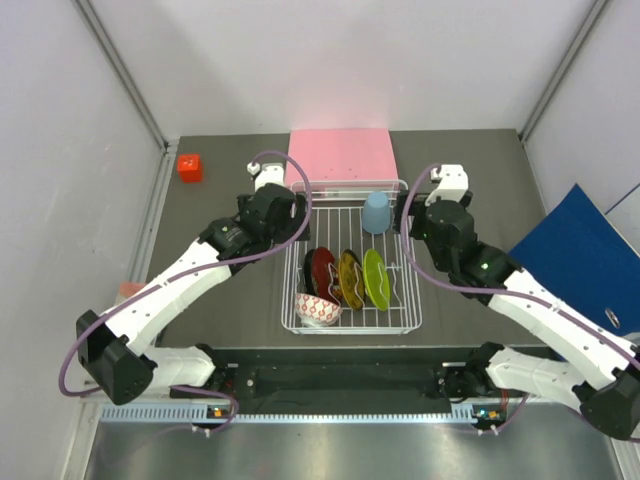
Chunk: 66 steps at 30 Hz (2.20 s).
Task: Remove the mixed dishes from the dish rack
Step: Pick up the cup from the dish rack.
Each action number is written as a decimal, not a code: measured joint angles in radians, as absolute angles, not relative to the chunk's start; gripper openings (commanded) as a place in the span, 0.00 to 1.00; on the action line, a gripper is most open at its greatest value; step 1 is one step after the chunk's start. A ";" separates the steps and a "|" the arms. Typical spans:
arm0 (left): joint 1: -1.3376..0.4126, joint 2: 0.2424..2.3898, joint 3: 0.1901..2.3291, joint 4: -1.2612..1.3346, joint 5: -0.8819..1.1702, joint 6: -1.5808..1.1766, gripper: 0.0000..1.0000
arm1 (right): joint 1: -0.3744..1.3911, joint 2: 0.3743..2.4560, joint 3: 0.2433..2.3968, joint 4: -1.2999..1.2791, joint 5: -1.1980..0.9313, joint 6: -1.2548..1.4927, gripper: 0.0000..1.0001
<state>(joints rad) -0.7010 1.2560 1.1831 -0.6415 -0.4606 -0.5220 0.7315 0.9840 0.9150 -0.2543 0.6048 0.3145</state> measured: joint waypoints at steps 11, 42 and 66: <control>-0.701 1.212 1.117 -0.620 -0.430 -0.524 0.99 | 0.731 1.348 1.110 -0.274 0.604 0.307 1.00; -0.701 1.126 1.017 -0.568 -0.404 -0.503 0.99 | 0.617 1.765 1.325 -0.256 0.458 0.316 0.93; -0.701 1.126 1.006 -0.568 -0.404 -0.517 0.99 | 0.617 1.768 1.324 -0.259 0.442 0.323 0.00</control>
